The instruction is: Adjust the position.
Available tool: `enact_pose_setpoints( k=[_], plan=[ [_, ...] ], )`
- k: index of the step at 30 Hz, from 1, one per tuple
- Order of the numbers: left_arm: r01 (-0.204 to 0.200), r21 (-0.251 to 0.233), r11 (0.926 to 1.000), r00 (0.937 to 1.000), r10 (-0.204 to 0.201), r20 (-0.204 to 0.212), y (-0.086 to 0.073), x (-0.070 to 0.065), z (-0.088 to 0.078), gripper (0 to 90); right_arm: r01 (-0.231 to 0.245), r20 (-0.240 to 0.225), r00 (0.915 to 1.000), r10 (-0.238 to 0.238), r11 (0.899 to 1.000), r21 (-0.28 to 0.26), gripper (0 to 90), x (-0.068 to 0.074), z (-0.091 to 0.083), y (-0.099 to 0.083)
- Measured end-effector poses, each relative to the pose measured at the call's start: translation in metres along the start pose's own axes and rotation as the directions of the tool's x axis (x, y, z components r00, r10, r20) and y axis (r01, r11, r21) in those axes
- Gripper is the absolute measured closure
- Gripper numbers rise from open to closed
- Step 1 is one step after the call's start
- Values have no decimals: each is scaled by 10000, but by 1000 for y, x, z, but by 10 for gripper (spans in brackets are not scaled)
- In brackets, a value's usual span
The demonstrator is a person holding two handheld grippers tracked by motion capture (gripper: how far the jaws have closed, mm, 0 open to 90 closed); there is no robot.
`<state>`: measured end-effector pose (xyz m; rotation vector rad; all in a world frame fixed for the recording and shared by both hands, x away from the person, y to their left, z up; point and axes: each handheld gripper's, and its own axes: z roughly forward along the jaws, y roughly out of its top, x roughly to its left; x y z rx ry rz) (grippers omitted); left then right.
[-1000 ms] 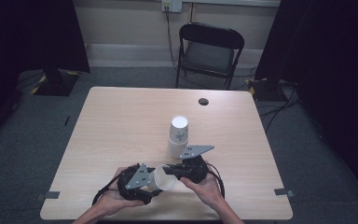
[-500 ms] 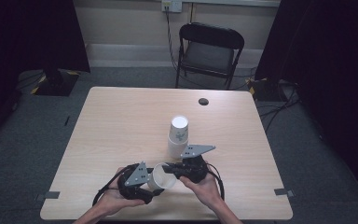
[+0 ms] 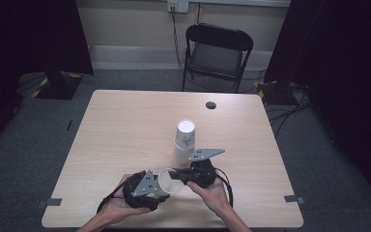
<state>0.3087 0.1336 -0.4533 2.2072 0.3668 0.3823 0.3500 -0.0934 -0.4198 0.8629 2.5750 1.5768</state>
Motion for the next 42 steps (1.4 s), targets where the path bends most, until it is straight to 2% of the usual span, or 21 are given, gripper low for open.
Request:
enact_pose_setpoints(
  k=[1,7,11,13,14,16,18,22,26,31,34,37,40,42],
  plan=[
    [263,-124,9996,9996,-262,133,0,0,0,345,16,-3,10000,-16,10000,-69,827,0,0,0],
    [878,-402,9953,9948,-856,547,1,3,-2,349,182,49,9998,-180,9988,-453,795,1,-3,0],
    [1265,-494,9907,9896,-1225,760,0,6,-2,349,306,161,9994,-296,9974,-649,783,2,-3,0],
    [1616,-565,9852,9829,-1556,979,0,7,-2,349,371,252,9991,-353,9965,-755,777,3,-4,0],
    [1901,-603,9799,9769,-1826,1112,0,8,-2,349,372,303,9989,-349,9961,-804,775,3,-4,0],
    [2218,-651,9729,9688,-2123,1277,-1,10,-2,349,453,563,9976,-403,9950,-886,761,3,-4,1],
    [2446,-691,9672,9628,-2338,1358,-1,10,-2,350,423,559,9978,-367,9938,-1032,755,3,-5,1],
    [2398,-626,9688,9646,-2304,1285,-1,10,-2,351,340,610,9978,-272,9930,-1129,797,3,-6,1],
    [1998,-626,9778,9766,-1935,932,0,7,-2,345,173,583,9982,-110,9939,-1089,854,1,-7,1],
    [1528,-785,9851,9866,-1475,698,0,4,-2,319,10,369,9993,27,9950,-1001,874,1,-6,1],
    [1391,-1042,9848,9897,-1347,477,3,2,-4,237,1,345,9994,25,9971,-755,877,3,-3,1],
    [1291,-1170,9847,9916,-1271,245,5,3,-7,194,61,372,9993,-40,9984,-557,880,5,1,0],
    [1125,-1050,9881,9936,-1125,66,4,1,-6,192,-39,498,9987,49,9998,-205,881,7,8,-1],
    [968,-1093,9893,9952,-975,-8,5,-1,-6,193,-34,456,9990,41,9999,-158,881,7,10,-2]
  ],
)
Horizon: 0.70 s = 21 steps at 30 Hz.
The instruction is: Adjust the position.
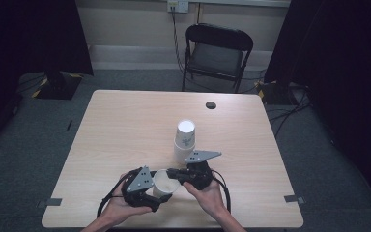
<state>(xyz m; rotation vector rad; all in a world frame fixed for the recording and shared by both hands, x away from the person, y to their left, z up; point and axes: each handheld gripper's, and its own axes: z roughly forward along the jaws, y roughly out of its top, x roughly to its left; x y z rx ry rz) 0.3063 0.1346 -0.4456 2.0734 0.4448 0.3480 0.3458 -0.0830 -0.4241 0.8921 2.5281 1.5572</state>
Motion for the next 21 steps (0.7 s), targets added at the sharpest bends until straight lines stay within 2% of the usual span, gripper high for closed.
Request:
enact_pose_setpoints(
  k=[6,11,16,21],
  plan=[
    [-186,-60,9998,9996,185,-199,3,-4,2,182,-130,-72,9999,132,9997,204,881,3,7,-3],
    [-34,-96,9999,10000,33,-86,3,-2,0,191,-184,-42,9998,185,9996,199,879,4,7,-4],
    [756,-488,9959,9964,-736,411,2,4,-2,198,-125,-24,9999,125,9999,110,876,5,8,-4],
    [808,-503,9955,9960,-788,419,2,3,-1,215,-66,119,9999,66,10000,32,875,6,7,-4]
  ],
)
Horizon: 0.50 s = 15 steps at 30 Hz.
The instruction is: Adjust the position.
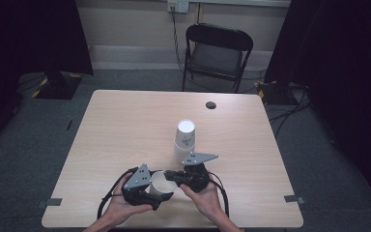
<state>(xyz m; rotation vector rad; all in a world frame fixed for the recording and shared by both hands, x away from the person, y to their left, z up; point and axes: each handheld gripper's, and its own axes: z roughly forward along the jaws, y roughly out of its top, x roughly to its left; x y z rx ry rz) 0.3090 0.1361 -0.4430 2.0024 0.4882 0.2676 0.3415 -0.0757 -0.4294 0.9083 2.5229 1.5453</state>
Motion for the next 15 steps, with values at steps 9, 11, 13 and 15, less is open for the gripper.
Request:
enact_pose_setpoints(
  k=[9,11,13,15],
  plan=[
    [-76,55,10000,10000,76,-3,0,0,0,261,147,207,9997,-147,9999,-7,833,0,0,-1],
    [-83,31,10000,9999,83,-65,0,0,-1,272,135,224,9997,-133,9999,-56,809,-1,-1,-1],
    [-112,15,9999,9999,112,-111,0,0,-1,278,177,215,9996,-174,9998,-121,769,-1,-1,-1],
    [-156,46,9999,9998,157,-149,0,1,-2,278,173,279,9995,-167,9997,-181,751,-1,-2,-1]
  ],
)
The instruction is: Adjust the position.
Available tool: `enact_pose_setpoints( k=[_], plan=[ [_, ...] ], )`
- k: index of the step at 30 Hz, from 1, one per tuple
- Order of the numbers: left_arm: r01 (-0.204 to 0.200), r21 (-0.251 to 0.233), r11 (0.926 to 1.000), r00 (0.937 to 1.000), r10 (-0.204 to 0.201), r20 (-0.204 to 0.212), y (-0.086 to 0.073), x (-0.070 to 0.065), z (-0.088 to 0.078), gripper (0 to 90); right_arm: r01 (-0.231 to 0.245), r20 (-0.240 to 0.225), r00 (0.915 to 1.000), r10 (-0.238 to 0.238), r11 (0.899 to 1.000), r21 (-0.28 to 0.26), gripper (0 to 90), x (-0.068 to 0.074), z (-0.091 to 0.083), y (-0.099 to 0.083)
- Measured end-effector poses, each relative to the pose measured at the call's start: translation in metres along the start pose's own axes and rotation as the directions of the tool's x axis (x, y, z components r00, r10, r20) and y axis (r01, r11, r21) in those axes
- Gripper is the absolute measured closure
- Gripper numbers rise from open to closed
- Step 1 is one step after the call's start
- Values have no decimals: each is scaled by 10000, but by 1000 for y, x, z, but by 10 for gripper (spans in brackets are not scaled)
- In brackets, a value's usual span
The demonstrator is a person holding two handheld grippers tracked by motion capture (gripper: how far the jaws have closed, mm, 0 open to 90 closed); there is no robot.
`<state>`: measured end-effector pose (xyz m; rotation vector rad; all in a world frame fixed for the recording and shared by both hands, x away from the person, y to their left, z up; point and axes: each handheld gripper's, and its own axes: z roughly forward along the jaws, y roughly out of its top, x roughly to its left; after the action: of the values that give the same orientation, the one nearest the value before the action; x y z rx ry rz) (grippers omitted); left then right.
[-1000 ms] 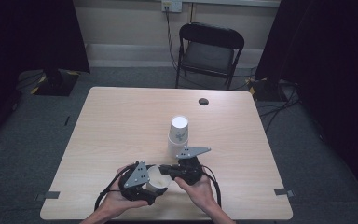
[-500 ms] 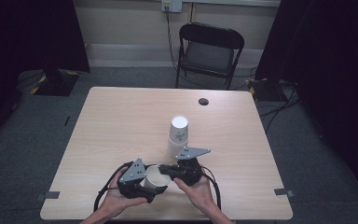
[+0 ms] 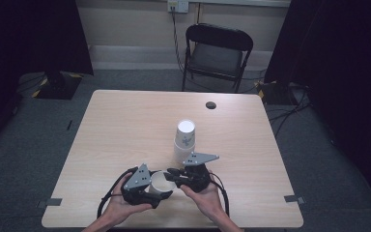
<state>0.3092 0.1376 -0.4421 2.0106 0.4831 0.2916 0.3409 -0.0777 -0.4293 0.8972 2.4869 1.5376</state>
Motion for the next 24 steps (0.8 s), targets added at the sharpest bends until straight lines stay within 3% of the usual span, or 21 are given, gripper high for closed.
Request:
enact_pose_setpoints(
  k=[2,13,17,24],
  plan=[
    [-104,46,9999,9999,105,-110,0,1,-1,279,9,-4,10000,-9,10000,-71,728,0,-1,0],
    [406,-130,9991,9980,-412,-488,-2,10,-4,297,-167,147,9997,174,9988,-461,667,-6,-10,0],
    [623,-274,9977,9952,-641,-739,-4,17,-7,301,-269,266,9992,289,9970,-732,645,-9,-15,2],
    [849,-659,9942,9873,-928,-1288,-6,29,-18,309,-126,637,9978,173,9972,-735,595,-12,-17,1]
  ],
)
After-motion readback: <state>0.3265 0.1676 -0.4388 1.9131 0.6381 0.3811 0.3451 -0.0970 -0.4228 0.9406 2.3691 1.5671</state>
